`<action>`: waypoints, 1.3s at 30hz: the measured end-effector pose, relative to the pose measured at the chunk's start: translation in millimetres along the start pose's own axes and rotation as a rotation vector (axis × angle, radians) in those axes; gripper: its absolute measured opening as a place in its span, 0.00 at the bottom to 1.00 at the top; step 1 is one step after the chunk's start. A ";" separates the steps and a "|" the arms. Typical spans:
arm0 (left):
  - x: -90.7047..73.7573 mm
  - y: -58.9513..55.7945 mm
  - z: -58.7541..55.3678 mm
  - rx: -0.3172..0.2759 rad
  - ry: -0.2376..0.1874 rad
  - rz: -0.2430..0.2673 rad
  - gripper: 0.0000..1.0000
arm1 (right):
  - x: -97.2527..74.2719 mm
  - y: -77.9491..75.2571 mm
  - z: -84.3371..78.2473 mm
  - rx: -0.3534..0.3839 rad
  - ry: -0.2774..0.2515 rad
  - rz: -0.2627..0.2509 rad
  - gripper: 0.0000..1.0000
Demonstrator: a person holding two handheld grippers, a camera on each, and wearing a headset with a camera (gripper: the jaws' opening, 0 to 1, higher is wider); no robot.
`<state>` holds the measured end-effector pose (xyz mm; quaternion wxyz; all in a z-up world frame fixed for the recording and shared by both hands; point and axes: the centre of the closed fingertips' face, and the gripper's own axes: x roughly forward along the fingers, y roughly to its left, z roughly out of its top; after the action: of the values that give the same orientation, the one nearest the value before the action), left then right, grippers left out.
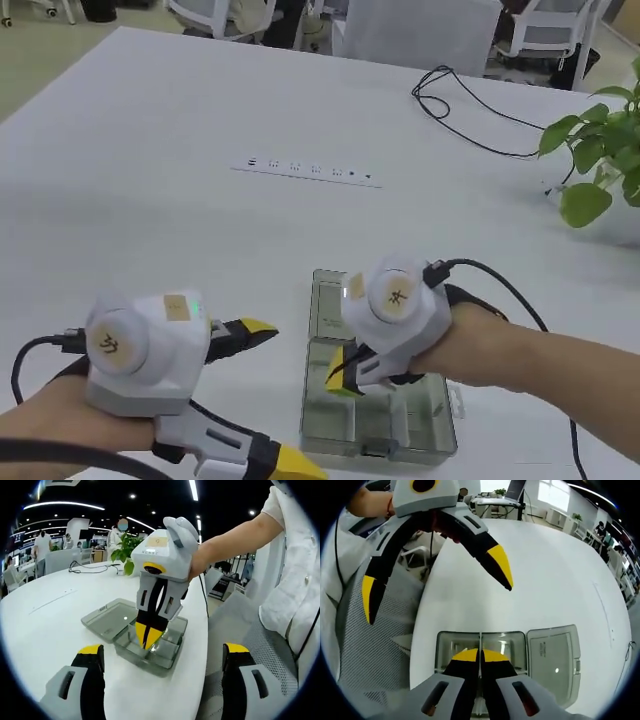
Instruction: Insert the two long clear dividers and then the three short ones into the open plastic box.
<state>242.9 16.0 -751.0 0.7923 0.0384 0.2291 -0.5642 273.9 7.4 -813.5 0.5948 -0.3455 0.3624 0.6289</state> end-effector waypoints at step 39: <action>-5.9 1.4 1.2 -0.012 -0.004 0.022 1.00 | -66.0 -9.6 4.1 0.138 -0.176 -0.085 0.15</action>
<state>243.1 21.3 -747.7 0.7991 0.0350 0.2303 -0.5543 287.1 -21.6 -754.8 0.6728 -0.2622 0.3361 0.6046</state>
